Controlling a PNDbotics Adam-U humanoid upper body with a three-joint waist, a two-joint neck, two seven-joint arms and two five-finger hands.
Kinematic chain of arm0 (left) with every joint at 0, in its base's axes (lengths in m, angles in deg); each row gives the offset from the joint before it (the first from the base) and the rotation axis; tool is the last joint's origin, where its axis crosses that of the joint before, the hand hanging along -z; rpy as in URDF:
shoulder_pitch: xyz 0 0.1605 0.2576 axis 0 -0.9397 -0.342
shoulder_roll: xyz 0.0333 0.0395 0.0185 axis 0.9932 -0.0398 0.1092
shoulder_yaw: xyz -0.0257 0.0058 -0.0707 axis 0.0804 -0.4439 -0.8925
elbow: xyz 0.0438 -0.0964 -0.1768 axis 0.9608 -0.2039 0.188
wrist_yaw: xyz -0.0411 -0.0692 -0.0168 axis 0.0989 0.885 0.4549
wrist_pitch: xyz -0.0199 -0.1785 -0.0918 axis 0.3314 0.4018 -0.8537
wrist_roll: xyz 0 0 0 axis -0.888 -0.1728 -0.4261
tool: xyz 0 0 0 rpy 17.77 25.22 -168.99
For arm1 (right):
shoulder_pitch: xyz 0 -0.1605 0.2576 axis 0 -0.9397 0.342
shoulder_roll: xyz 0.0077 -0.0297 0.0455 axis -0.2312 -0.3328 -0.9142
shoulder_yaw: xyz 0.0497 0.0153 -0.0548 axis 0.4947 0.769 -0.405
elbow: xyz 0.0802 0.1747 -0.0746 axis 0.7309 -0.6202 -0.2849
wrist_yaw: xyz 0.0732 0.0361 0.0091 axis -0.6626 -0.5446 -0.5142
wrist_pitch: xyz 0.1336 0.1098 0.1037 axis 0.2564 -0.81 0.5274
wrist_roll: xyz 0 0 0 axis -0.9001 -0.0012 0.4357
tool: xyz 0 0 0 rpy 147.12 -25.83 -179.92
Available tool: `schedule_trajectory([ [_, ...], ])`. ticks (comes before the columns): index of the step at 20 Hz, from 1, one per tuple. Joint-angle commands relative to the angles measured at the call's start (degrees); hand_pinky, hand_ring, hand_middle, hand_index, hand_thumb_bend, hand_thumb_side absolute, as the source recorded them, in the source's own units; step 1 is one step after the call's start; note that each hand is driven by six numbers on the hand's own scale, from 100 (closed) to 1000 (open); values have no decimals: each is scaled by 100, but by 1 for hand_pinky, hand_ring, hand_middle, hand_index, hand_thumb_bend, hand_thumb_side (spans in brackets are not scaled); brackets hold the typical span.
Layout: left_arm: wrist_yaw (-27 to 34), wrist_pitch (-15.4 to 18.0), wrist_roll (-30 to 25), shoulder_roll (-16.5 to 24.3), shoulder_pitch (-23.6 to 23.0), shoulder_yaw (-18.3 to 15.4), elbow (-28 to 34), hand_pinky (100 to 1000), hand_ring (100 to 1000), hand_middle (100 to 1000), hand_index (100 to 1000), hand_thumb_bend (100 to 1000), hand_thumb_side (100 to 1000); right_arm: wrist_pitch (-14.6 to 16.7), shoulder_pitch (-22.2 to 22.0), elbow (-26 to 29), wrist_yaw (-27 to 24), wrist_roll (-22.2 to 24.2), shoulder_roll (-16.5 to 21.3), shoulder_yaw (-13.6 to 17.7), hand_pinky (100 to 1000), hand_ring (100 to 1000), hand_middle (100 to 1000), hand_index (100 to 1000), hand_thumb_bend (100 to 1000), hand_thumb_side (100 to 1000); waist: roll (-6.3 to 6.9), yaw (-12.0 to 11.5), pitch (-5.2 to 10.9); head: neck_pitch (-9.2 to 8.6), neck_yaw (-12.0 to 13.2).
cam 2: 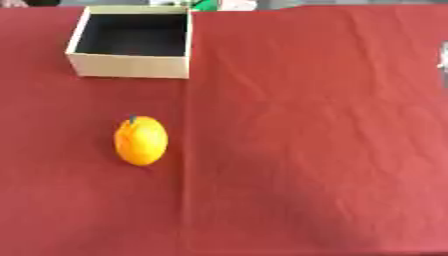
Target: Pick up objects on the table and place them in the box.
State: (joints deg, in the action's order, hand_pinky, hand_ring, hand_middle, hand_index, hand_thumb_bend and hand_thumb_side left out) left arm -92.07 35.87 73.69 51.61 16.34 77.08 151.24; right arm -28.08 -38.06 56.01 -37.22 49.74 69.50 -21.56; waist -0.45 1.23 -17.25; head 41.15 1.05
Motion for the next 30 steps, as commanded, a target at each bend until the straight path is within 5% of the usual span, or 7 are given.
schedule_trajectory([
  [1,-109,-119,-101,309,84,33,108,548,730,727,863,402,642,3,76,115,43,18,135,41,927,863,808,912,100,923,14,11,137,-6,-4],
  [10,-766,-1552,-1789,1810,521,1049,108,575,744,743,859,371,707,-36,-1,115,27,62,181,3,927,863,808,913,100,926,83,-9,209,76,-87],
  [15,-1009,-1969,-3104,2527,987,1808,108,607,766,757,863,422,718,-32,2,115,14,95,173,-27,928,863,808,913,100,928,110,21,233,57,-69],
  [22,-1178,-2366,-4281,2697,1360,2307,108,641,790,774,875,547,679,-36,-6,115,-6,115,170,-45,928,864,808,913,100,931,138,48,240,110,-40],
  [30,-1211,-2596,-5275,2605,1452,2493,108,670,812,786,874,677,462,-38,-1,115,-23,119,158,-49,928,864,807,914,100,935,133,59,229,114,-28],
])
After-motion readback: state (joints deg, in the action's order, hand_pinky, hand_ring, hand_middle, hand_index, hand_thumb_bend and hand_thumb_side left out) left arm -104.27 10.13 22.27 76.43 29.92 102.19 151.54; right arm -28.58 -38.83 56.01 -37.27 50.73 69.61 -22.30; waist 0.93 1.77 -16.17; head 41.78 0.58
